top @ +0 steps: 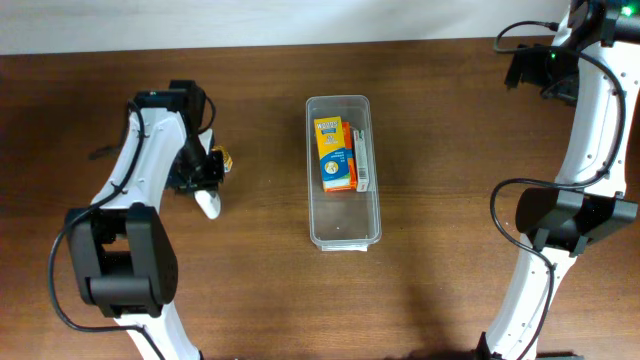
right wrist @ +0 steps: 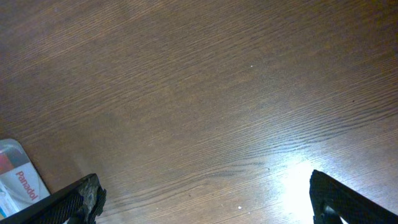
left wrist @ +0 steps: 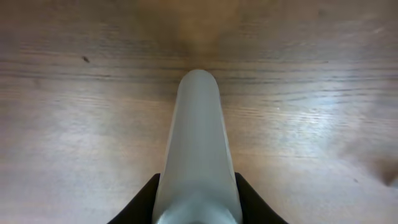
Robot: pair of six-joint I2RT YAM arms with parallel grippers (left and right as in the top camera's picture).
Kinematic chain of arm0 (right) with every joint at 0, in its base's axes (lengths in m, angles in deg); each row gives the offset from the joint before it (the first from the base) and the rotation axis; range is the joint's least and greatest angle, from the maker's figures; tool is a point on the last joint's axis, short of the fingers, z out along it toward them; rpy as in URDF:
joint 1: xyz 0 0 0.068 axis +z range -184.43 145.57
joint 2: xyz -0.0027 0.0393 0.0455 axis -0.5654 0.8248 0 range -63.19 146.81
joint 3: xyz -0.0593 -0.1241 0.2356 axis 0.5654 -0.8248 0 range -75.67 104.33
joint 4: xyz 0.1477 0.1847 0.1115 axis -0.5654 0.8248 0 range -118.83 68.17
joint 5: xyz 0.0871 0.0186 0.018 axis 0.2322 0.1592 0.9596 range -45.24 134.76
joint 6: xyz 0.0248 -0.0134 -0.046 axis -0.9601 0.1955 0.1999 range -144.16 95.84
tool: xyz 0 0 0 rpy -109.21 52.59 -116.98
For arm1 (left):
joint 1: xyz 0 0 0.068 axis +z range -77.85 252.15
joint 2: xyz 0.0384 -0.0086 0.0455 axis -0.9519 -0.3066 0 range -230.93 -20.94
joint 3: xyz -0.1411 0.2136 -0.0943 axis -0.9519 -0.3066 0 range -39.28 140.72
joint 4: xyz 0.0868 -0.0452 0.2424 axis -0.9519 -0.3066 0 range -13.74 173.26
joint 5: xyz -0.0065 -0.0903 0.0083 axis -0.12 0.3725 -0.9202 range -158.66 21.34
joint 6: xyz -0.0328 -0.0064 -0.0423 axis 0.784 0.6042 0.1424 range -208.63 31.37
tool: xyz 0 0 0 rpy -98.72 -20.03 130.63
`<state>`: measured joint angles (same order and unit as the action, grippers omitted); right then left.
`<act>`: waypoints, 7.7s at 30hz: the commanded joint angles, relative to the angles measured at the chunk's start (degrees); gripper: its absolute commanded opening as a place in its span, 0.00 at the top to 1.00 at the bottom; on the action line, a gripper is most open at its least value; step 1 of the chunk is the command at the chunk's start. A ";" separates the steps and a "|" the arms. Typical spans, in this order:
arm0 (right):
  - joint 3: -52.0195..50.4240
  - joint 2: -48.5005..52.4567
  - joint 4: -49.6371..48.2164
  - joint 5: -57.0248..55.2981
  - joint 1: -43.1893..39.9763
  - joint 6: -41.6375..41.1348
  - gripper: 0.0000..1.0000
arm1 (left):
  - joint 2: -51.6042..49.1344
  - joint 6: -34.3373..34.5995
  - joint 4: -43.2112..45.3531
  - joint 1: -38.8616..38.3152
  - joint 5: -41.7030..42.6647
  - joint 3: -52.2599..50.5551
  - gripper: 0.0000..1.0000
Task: Pack container
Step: 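Lift the pump bottle and carry it over the container, then lower the pump bottle into the container's near end, then open the left gripper and raise the left arm from the container, then move the left gripper over the gold-lidded jar and lower it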
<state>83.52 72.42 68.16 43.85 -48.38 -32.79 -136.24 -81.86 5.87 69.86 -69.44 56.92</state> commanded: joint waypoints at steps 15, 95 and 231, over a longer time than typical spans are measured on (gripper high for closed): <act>-0.15 -0.46 0.33 0.28 0.04 -0.04 0.02 | -0.07 -2.51 -10.75 -15.41 5.18 28.06 0.80; -0.15 -0.46 0.33 0.28 0.07 -0.04 0.02 | -11.45 -38.60 -10.21 -36.68 5.51 30.29 0.79; -0.15 -0.46 0.33 0.28 0.07 -0.04 0.02 | -27.63 0.09 -9.64 -1.40 1.18 38.73 0.44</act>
<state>83.50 72.42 68.16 43.85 -48.36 -32.76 -162.95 -82.65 -2.72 68.42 -69.07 95.70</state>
